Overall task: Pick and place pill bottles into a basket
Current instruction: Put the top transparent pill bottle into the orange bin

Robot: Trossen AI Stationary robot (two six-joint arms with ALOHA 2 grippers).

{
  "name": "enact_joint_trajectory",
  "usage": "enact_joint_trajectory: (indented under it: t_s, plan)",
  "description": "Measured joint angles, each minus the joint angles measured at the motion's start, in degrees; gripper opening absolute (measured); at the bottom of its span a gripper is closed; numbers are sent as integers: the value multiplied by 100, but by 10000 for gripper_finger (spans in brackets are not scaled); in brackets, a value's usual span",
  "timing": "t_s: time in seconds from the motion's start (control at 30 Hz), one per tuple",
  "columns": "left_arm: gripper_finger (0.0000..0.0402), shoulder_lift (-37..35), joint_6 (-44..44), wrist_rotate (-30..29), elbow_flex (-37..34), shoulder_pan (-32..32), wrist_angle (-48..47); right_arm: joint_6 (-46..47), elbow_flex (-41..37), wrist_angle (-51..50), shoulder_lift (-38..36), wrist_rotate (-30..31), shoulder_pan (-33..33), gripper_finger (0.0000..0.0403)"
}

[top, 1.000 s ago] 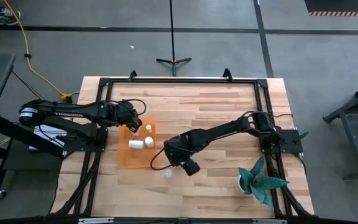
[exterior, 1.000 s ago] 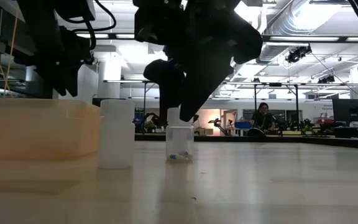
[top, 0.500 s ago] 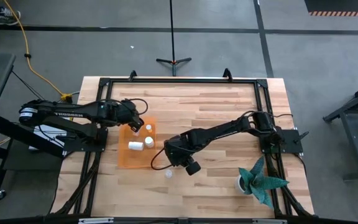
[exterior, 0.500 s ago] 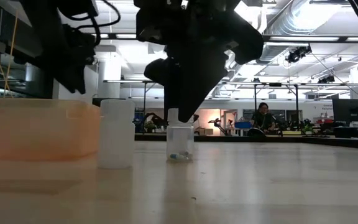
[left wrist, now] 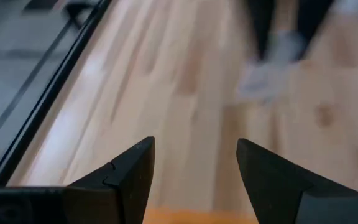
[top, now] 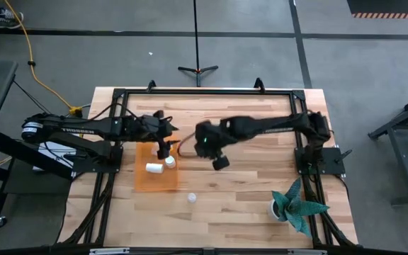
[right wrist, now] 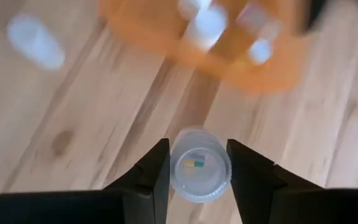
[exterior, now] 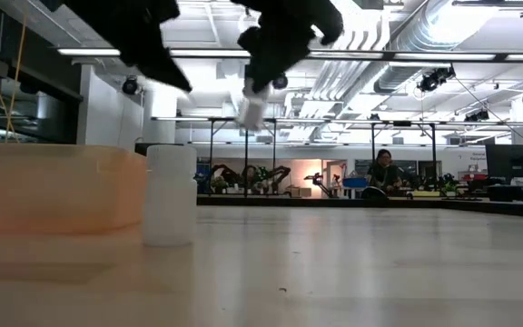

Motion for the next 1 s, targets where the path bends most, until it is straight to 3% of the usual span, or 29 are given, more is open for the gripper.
enact_joint_trajectory:
  t_s: [0.1,0.2,0.53,0.77,1.0]
  plan:
    - [259,34,377,448,0,4,397,-79,0,354,-84,-324,-214,123]
    - [260,82,588,506,0,10,540,-149,-2,654,-84,-423,-348,123]
    - [260,96,865,496,0,11,589,-488,-2,1287,-82,-436,-539,123]
    - [260,114,850,174,0,11,513,-648,-2,1775,-99,-387,-576,130]
    - [260,114,848,168,0,11,500,-644,-2,2233,-102,-731,-635,125]
